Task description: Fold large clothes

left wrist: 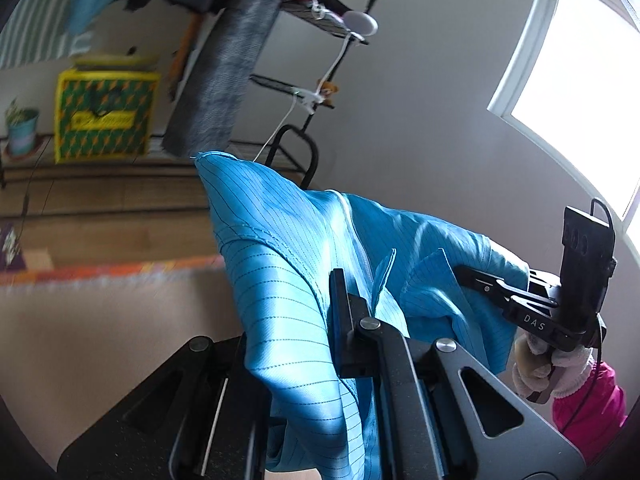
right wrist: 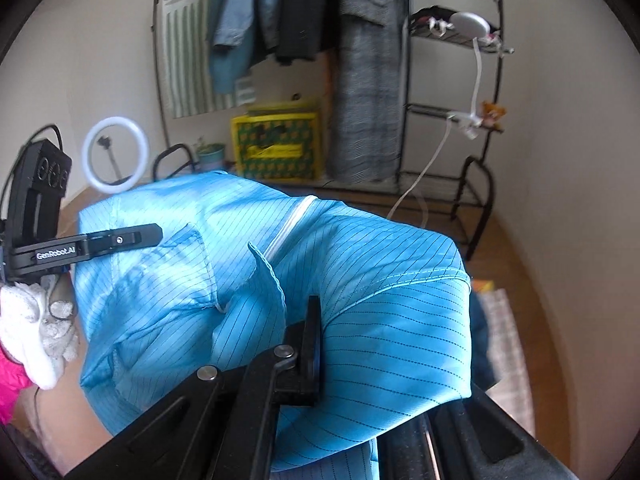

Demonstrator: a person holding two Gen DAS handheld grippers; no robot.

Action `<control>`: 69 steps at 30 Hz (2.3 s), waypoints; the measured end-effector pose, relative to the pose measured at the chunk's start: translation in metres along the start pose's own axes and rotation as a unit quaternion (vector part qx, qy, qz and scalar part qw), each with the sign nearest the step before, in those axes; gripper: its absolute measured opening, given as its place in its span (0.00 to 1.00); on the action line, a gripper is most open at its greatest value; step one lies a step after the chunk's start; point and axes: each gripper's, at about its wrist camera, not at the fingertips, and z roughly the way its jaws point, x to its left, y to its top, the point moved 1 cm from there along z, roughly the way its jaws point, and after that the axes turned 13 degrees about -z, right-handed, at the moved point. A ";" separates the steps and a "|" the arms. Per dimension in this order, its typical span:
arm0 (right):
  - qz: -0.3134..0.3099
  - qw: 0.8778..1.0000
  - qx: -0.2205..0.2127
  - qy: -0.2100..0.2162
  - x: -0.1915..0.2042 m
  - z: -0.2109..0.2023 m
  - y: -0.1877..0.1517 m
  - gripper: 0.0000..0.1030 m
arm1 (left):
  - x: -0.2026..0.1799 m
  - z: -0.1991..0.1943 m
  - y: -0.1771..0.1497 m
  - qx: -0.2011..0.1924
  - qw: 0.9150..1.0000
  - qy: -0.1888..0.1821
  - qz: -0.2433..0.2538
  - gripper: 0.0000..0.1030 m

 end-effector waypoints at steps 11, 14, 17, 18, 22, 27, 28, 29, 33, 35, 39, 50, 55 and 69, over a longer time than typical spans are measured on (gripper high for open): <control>0.030 0.998 -0.028 -0.040 -0.101 0.049 -0.021 0.02 | -0.018 0.121 -0.002 -0.012 1.000 -0.006 0.004 0.04; 0.068 0.997 -0.025 -0.023 -0.122 0.078 -0.044 0.02 | -0.005 0.154 -0.019 0.018 1.000 0.014 -0.002 0.04; 0.109 0.994 -0.010 0.002 -0.137 0.107 -0.072 0.02 | 0.012 0.171 -0.035 0.043 0.999 0.029 -0.017 0.04; 0.118 0.993 -0.007 0.004 -0.139 0.112 -0.079 0.03 | 0.019 0.173 -0.036 0.046 0.998 0.028 -0.026 0.04; 0.203 0.978 0.003 0.045 -0.166 0.123 -0.110 0.13 | 0.046 0.182 -0.037 0.079 0.993 0.010 -0.092 0.05; 0.261 0.962 0.043 0.061 -0.178 0.132 -0.137 0.36 | 0.051 0.180 -0.047 0.094 0.990 0.029 -0.100 0.25; 0.265 0.962 0.051 0.054 -0.178 0.133 -0.140 0.40 | 0.051 0.178 -0.048 0.094 0.990 0.036 -0.094 0.26; 0.269 0.960 0.058 0.043 -0.176 0.131 -0.144 0.47 | 0.050 0.177 -0.050 0.094 0.991 0.044 -0.087 0.27; 0.277 0.959 0.065 0.013 -0.174 0.118 -0.153 0.48 | 0.043 0.161 -0.057 0.093 0.992 0.061 -0.063 0.27; 0.272 0.961 0.055 0.002 -0.171 0.101 -0.149 0.48 | 0.036 0.151 -0.057 0.089 0.993 0.068 -0.050 0.27; 0.258 0.965 0.041 -0.017 -0.161 0.065 -0.132 0.48 | 0.013 0.110 -0.055 0.073 0.995 0.071 -0.022 0.27; 0.191 0.980 -0.032 -0.047 -0.091 -0.094 -0.052 0.48 | -0.072 -0.062 -0.034 -0.002 0.998 0.054 0.042 0.27; 0.150 0.983 -0.065 -0.080 -0.046 -0.180 -0.030 0.50 | -0.112 -0.162 -0.036 -0.033 0.994 0.052 0.085 0.27; 0.094 0.980 -0.126 -0.122 0.038 -0.346 -0.010 0.52 | -0.187 -0.382 -0.073 -0.108 0.982 0.018 0.152 0.27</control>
